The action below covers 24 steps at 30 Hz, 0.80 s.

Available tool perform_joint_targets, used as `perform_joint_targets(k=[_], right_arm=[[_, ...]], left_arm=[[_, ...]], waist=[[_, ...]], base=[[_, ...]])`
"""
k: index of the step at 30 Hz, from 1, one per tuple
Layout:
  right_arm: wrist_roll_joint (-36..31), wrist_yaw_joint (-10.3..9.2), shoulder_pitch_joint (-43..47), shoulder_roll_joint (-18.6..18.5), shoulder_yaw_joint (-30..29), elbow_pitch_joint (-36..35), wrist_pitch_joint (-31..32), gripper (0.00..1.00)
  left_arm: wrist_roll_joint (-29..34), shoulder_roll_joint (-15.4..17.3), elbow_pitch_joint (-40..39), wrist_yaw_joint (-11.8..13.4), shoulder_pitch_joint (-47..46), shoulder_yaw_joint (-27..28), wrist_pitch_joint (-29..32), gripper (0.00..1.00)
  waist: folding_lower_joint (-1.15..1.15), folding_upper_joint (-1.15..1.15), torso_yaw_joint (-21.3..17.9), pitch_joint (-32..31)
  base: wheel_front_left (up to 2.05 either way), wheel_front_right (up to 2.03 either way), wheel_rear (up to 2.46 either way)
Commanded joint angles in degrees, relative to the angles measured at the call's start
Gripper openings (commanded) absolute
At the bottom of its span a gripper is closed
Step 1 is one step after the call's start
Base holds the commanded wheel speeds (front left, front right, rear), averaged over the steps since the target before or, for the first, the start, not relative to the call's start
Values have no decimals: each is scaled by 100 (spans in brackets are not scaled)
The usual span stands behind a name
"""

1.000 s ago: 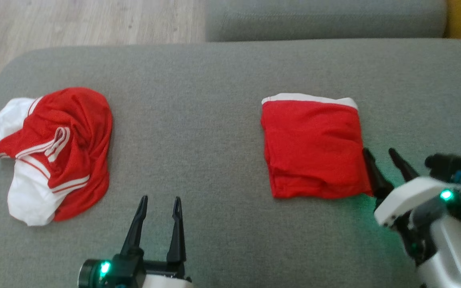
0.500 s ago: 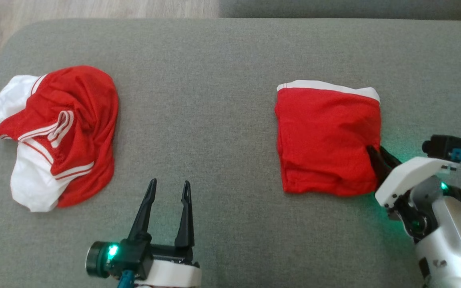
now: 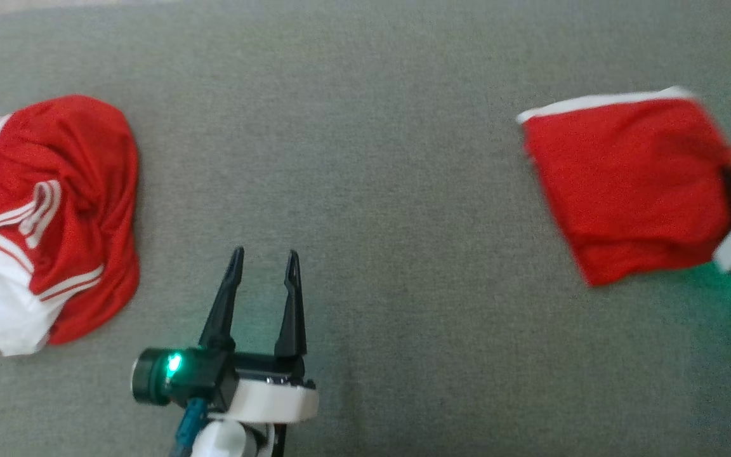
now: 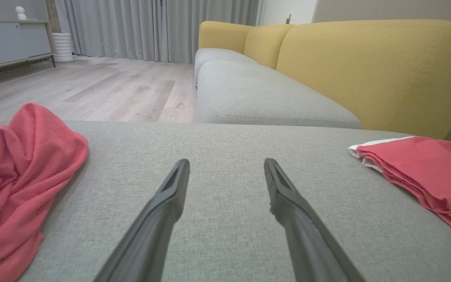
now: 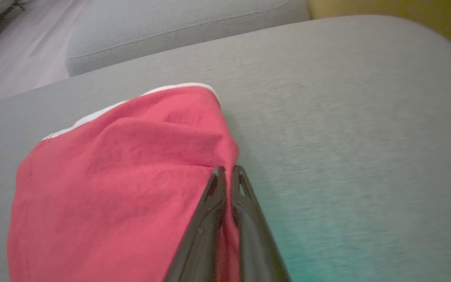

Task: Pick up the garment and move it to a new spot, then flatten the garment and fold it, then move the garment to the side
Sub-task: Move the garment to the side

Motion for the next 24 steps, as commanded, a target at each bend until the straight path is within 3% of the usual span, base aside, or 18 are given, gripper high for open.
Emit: perform_joint_targets(k=[1, 11, 17, 18, 19, 24], right_arm=[[-82, -5, -184, -291, -91, -212, 35, 0], [-812, -5, -511, -1114, -1002, -343, 101, 0], [-1298, -5, -553, -1183, -1401, -481, 224, 4], [-1488, -5, -555, -1164, -1520, -491, 194, 43], [-1708, -5, -555, -1126, -1634, -503, 154, 100], [-2219, -5, -480, -699, -1720, -691, 0, 100]], left_arm=[[14, -29, -174, -9, -215, 205, -55, 100], [132, -29, -151, -188, -628, 281, -55, 100], [136, -29, -91, -255, -760, 292, -55, 100], [129, -29, -77, -260, -778, 288, -55, 100], [119, -29, -68, -262, -793, 285, -55, 100], [70, -29, 2, -252, -778, 272, -55, 100]], waist=[[0, 0, -137, 185], [0, 0, -271, 807], [0, 0, -279, 915], [0, 0, -276, 901], [0, 0, -271, 873], [0, 0, -238, 602]], base=[[0, 0, 0], [0, 0, 0], [0, 0, 0], [0, 0, 0], [0, 0, 0], [0, 0, 0]])
